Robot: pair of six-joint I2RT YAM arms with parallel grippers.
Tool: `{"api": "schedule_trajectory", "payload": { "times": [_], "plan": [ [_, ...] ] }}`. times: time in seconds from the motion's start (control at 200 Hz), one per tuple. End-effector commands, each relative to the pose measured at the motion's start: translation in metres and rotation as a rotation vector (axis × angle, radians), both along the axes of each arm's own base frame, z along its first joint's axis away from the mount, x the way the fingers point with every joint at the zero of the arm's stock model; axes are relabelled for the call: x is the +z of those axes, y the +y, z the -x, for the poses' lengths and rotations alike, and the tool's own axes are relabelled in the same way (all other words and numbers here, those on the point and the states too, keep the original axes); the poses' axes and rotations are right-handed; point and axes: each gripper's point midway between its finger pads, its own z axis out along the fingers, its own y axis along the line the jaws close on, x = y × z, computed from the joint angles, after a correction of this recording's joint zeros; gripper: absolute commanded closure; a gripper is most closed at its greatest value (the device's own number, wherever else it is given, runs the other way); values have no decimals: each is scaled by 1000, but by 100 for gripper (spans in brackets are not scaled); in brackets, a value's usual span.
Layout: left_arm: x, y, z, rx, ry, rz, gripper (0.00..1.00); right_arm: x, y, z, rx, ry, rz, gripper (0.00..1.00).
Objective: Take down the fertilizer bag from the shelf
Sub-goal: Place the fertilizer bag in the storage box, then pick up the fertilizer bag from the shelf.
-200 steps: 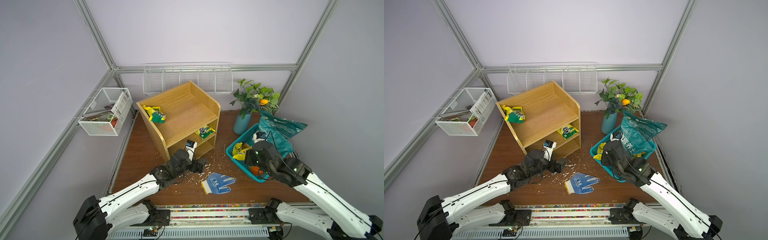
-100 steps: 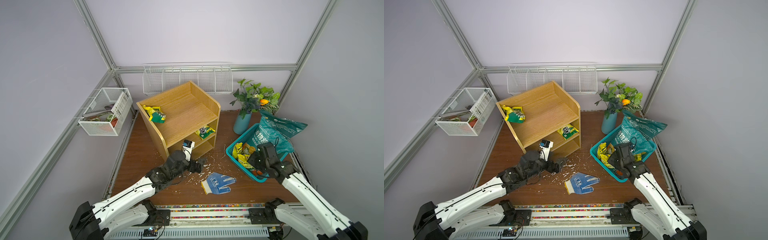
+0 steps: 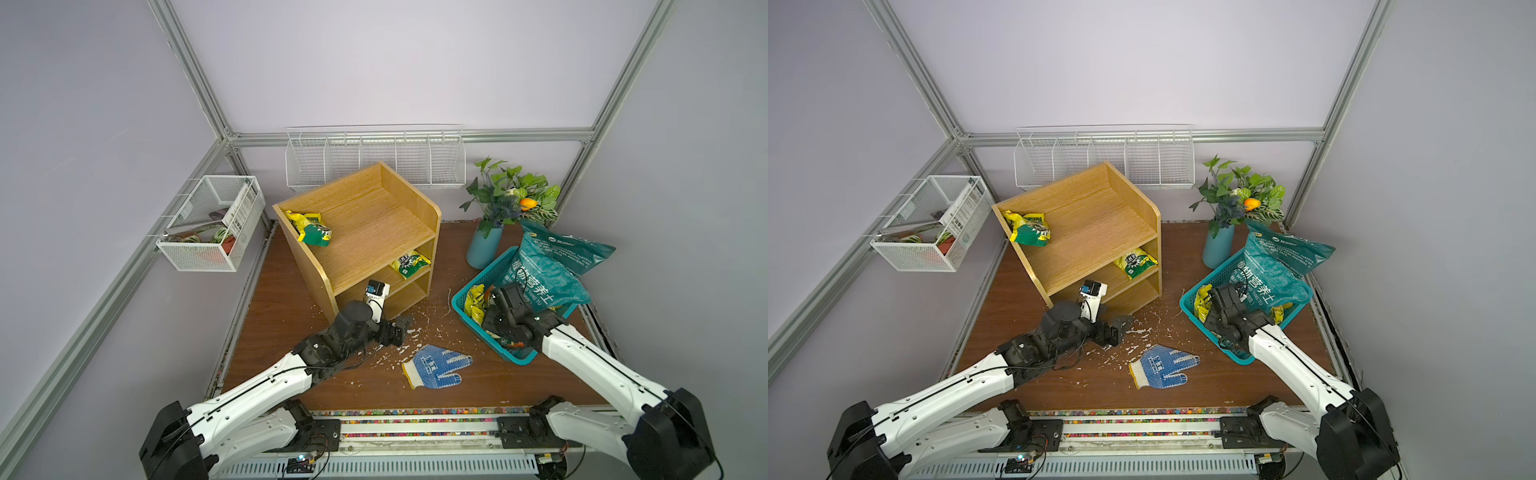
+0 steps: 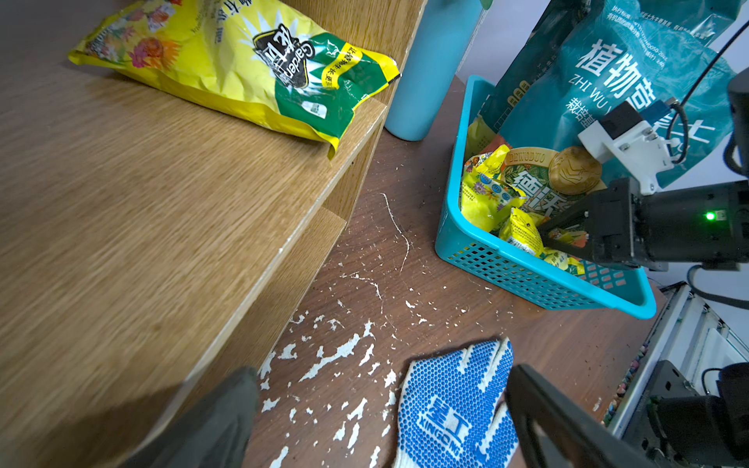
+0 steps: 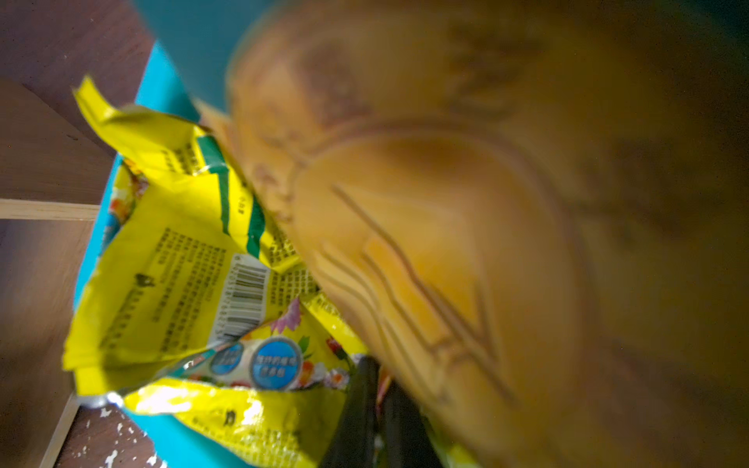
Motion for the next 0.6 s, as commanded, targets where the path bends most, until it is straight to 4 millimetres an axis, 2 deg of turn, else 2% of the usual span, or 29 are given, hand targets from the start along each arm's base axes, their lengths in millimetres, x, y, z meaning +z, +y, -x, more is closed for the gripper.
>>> {"api": "schedule_trajectory", "payload": {
  "times": [0.0, 0.14, 0.21, 0.295, 0.365, 0.59],
  "plan": [
    [2, 1, -1, 10, -8, -6, 0, 14, -1, 9, 46, 16, 24, 74],
    [2, 0, -2, 12, -8, -3, 0, 73, 8, -4, 102, -62, 4, 46],
    [2, 1, -2, 13, -11, -1, 0, 97, 17, -7, 137, -91, -21, 39],
    [2, 2, -2, 18, -11, -3, 0, 117, 34, -10, 187, -127, -64, 38],
    [-1, 6, 0, 24, -2, -10, 0, 129, 60, -13, 253, -168, -109, 38],
    [-15, 28, 7, 74, 17, -61, 0, 134, 157, -37, 407, -334, -314, 40]
  ]
}}
